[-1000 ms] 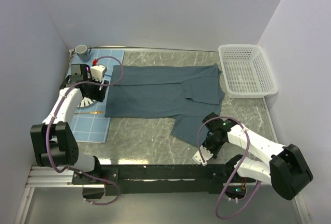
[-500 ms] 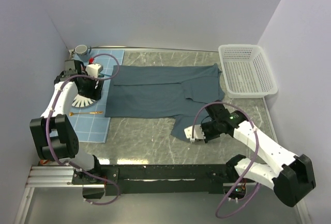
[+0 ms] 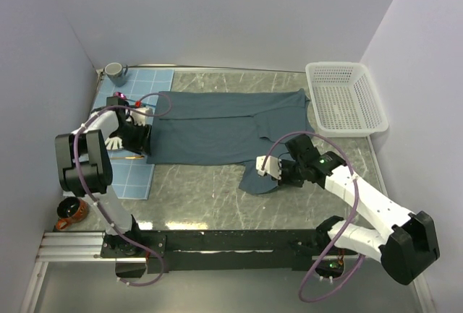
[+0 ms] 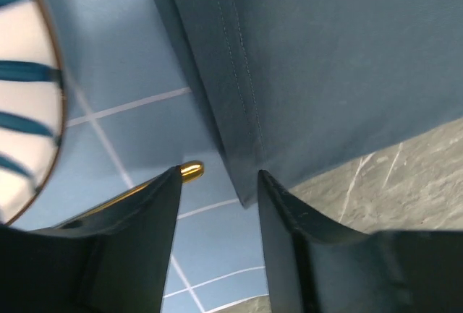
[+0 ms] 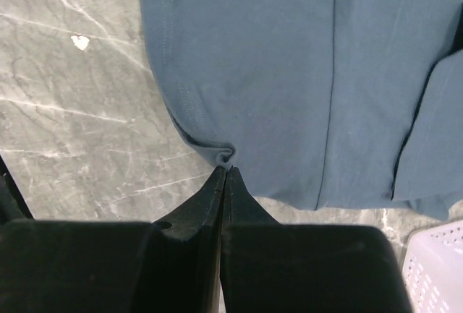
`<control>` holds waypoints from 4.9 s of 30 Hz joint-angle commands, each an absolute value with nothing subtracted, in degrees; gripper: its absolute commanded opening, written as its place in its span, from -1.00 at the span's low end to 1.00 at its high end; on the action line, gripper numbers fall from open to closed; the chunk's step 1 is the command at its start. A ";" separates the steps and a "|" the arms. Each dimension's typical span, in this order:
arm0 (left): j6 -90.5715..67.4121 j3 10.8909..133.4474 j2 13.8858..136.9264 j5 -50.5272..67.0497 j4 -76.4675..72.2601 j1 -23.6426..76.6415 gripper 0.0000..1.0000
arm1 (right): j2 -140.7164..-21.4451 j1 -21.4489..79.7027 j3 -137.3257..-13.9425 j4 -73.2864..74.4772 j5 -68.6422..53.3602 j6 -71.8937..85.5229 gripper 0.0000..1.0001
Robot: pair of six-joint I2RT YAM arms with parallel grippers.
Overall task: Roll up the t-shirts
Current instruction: Fold the T-shirt at the center of the board.
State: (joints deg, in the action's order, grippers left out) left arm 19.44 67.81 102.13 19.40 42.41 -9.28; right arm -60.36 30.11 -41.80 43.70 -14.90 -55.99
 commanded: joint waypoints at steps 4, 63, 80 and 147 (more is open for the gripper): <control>17.32 69.00 103.71 21.62 44.12 -8.96 -0.08 | -62.48 29.71 -45.09 41.84 -14.24 -54.23 -1.00; 12.04 70.38 96.59 22.85 48.07 -6.07 -0.98 | -63.10 16.80 -55.54 40.08 -13.45 -40.35 -1.00; 10.46 93.68 113.02 20.57 51.15 -4.83 -0.98 | -81.55 7.65 -75.75 29.09 -9.49 -46.93 -1.00; 6.51 95.45 114.17 12.57 44.91 -2.46 -0.08 | -99.41 5.01 -86.59 43.32 -15.38 -33.92 0.08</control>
State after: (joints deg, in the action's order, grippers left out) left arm 6.61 97.49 116.90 10.79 46.70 -2.63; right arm -103.44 6.11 -93.38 32.77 -7.70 -36.51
